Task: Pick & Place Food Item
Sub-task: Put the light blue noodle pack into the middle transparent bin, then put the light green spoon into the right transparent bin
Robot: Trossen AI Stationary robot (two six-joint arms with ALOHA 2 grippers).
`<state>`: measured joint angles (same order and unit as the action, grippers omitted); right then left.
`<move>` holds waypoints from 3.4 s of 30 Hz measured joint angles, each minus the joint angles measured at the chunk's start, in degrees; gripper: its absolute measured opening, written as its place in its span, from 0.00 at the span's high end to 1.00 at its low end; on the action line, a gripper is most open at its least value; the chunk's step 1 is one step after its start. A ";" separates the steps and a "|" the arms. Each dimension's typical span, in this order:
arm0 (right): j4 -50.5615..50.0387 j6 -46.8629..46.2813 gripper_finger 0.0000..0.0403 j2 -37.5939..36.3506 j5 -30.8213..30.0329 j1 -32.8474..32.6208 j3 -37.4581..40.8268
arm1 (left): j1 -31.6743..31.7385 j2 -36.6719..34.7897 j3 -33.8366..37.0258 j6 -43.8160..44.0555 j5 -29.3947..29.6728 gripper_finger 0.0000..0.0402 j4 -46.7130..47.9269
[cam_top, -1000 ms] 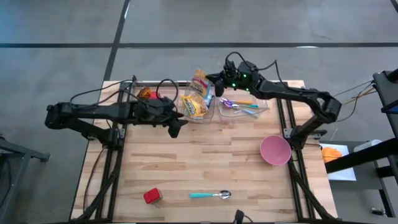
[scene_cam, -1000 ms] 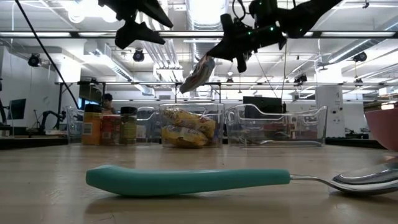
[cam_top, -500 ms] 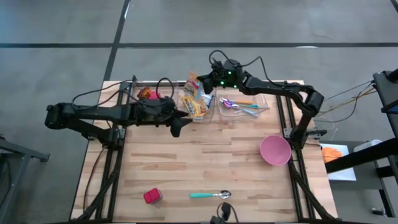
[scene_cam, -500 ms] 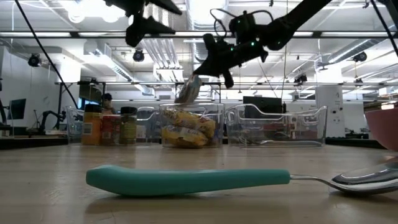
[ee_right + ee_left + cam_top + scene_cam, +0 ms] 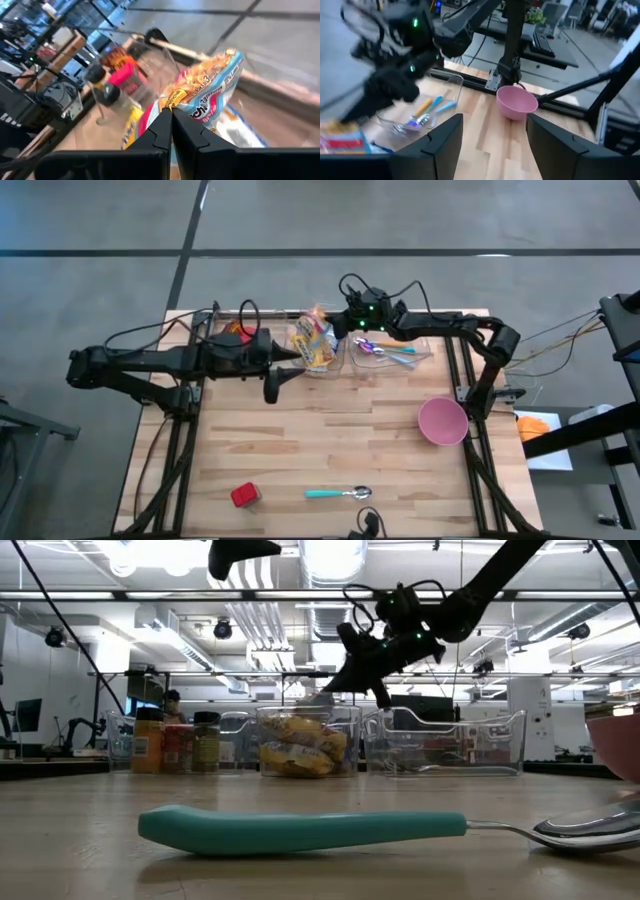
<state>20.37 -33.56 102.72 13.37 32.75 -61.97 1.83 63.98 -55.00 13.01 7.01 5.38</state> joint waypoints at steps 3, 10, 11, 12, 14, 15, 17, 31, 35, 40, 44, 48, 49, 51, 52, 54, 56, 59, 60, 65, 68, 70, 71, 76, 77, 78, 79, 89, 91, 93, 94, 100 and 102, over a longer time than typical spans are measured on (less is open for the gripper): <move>-0.12 -1.68 0.98 0.00 0.02 -0.08 1.39 | -0.02 -0.42 -0.07 -3.79 -0.47 0.44 -0.04; -1.26 -3.13 0.98 0.00 -0.20 -0.07 3.14 | -0.09 -0.61 -0.07 -4.43 -3.00 0.44 -0.98; -2.20 -2.90 0.98 -0.01 -0.46 -0.08 3.15 | -0.09 -0.63 -0.07 -3.87 -3.06 0.44 -0.97; -3.27 -2.56 0.98 -0.02 -1.01 -0.18 3.17 | -0.09 -0.63 -0.07 -3.33 -3.18 0.44 -0.98; -5.08 -2.22 0.98 -0.02 -1.31 -0.25 3.21 | -0.09 -0.61 -0.07 -2.69 -3.19 0.44 -0.87; -5.77 -2.11 0.98 -0.02 -1.31 -0.26 3.21 | -0.09 -0.61 -0.07 -2.54 -3.19 0.44 -0.88; -7.18 -1.95 0.98 -0.04 -1.33 -0.35 3.12 | -0.09 -0.61 -0.07 -2.50 -3.19 0.44 -0.89; -17.35 4.47 0.98 -0.09 -2.89 -1.75 -2.52 | -0.15 -0.61 -0.07 0.99 -3.17 0.44 2.15; -17.55 4.33 0.98 -0.09 -2.91 -1.77 -2.49 | -0.24 -0.61 -0.07 1.00 -3.18 0.44 2.11; -17.83 4.33 0.98 -0.09 -2.91 -1.86 -2.36 | -0.29 -0.61 -0.07 1.14 -3.19 0.44 1.87; -18.11 4.39 0.98 -0.09 -2.89 -1.88 -2.34 | -0.29 -0.61 -0.09 1.14 -3.18 0.44 1.72; -18.11 5.16 0.98 -0.09 -2.89 -2.08 -2.34 | -0.29 -0.61 -0.09 1.14 -3.17 0.44 1.74; -18.11 5.20 0.98 -0.09 -2.89 -2.14 -2.34 | -0.29 -0.61 -0.09 1.14 -3.19 0.44 1.74; -18.11 5.24 0.98 -0.09 -2.91 -2.27 -2.34 | -0.29 -0.61 -0.09 1.14 -3.17 0.44 1.74; -18.11 5.25 0.98 -0.09 -2.91 -2.27 -2.34 | -0.29 -0.61 -0.09 1.12 -3.19 0.44 1.74; -18.11 5.28 0.98 -0.09 -3.00 -2.38 -2.34 | -0.29 -0.61 -0.09 1.12 -3.18 0.44 1.74; -18.09 5.99 0.98 -0.09 -3.02 -2.50 -2.33 | -0.29 -0.61 -0.09 1.12 -3.19 0.44 1.80; -18.09 7.34 0.98 -0.09 -3.02 -2.75 -2.32 | -0.29 -0.61 -0.09 1.12 -3.19 0.44 1.94; -18.09 7.45 0.98 -0.09 -2.99 -2.81 -2.32 | -0.29 -0.61 -0.09 1.12 -3.19 0.44 1.96; -18.07 8.97 0.97 -0.09 -1.68 -3.07 -2.32 | -0.29 -0.61 -0.08 1.84 -3.19 0.44 2.26; -18.04 10.91 0.89 -0.09 0.55 -3.17 -2.32 | -0.29 -0.61 -0.09 2.00 -3.27 0.44 2.24; -18.04 10.95 0.81 -0.09 0.79 -3.30 -2.32 | -0.29 -0.61 -0.09 2.04 -3.41 0.44 2.25; -18.02 10.90 0.77 -0.09 0.79 -3.30 -2.32 | -0.29 -0.61 -0.09 2.04 -3.43 0.44 2.24; -18.05 10.35 0.56 -0.09 0.17 -3.28 -2.32 | -0.29 -0.61 -0.09 2.08 -3.63 0.44 2.24; -18.05 10.33 0.53 -0.09 0.10 -3.28 -2.32 | -0.29 -0.61 -0.09 2.10 -3.63 0.44 2.22; -18.07 10.29 0.50 -0.11 -0.02 -3.28 -2.32 | -0.29 -0.61 -0.09 2.28 -3.63 0.44 2.24; -18.09 10.43 0.48 -0.15 -0.04 -3.28 -2.32 | -0.29 -0.61 -0.09 2.43 -3.63 0.44 2.26; -19.74 17.23 0.43 -4.62 -0.02 -4.09 -2.32 | -0.29 -0.61 -0.09 2.43 -3.63 0.44 2.59; -20.63 18.03 0.43 -5.40 0.00 -4.07 -2.32 | -0.29 -0.61 -0.07 2.43 -3.63 0.44 2.63; -22.13 18.73 0.43 -5.99 -0.02 -4.02 -2.31 | -0.29 -0.61 -0.07 2.41 -3.63 0.44 2.74; -22.57 19.00 0.43 -6.21 0.01 -4.04 -2.30 | -0.29 -0.61 -0.07 2.41 -3.63 0.44 2.74; -26.88 23.87 0.43 -9.28 2.59 -7.06 -2.30 | -0.29 -0.63 -0.10 2.46 -3.63 0.44 3.87; -30.50 27.24 0.43 -10.87 2.60 -9.22 -2.30 | -0.29 -0.72 -0.09 2.98 -3.61 0.44 4.39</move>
<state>-10.13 -6.32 91.85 15.97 23.54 -64.27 1.54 63.26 -55.09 15.99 3.40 9.76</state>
